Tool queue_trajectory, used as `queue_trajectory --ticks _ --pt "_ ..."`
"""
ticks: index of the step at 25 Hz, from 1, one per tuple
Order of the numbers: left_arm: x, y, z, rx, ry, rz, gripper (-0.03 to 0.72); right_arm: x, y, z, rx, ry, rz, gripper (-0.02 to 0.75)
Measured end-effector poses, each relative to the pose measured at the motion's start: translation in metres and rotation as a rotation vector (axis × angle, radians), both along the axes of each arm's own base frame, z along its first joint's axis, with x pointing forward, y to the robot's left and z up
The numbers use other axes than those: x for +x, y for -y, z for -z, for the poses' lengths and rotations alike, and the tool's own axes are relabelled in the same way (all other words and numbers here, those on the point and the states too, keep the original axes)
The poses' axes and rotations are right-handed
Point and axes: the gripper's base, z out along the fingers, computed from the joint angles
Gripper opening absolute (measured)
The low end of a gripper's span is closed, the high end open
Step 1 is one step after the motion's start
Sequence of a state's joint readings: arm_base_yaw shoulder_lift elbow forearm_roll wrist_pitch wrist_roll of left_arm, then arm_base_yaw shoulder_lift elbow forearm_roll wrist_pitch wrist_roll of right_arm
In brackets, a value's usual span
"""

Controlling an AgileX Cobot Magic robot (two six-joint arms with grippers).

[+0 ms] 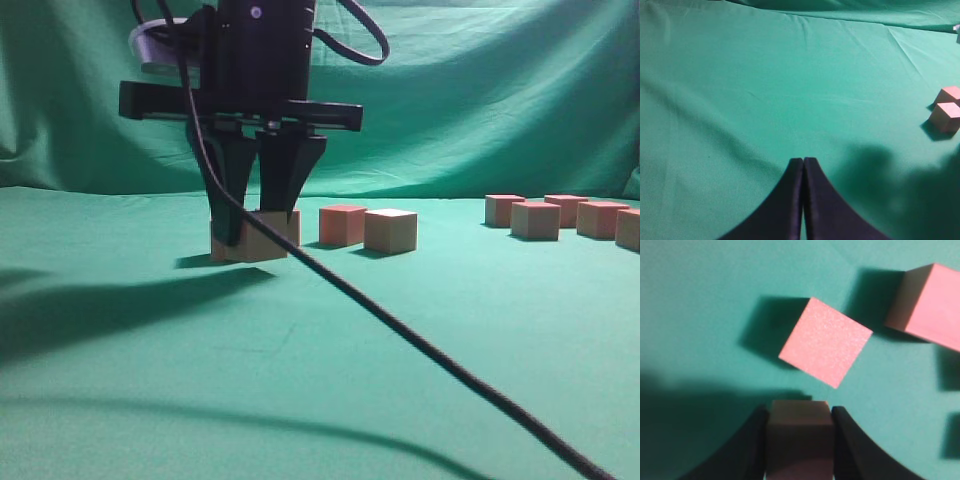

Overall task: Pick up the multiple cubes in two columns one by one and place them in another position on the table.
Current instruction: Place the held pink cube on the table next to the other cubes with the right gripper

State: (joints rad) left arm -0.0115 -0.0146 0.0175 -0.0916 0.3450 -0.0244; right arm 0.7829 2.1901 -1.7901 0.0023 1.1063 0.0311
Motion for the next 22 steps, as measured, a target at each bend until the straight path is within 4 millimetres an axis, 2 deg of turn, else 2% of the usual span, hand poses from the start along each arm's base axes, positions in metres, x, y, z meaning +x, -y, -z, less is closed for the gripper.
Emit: queue_trajectory --ticks 22 --pt "0.0 0.0 0.0 0.0 0.0 0.0 0.0 0.0051 -0.0048 0.0099 0.012 0.014 0.002 0.264"
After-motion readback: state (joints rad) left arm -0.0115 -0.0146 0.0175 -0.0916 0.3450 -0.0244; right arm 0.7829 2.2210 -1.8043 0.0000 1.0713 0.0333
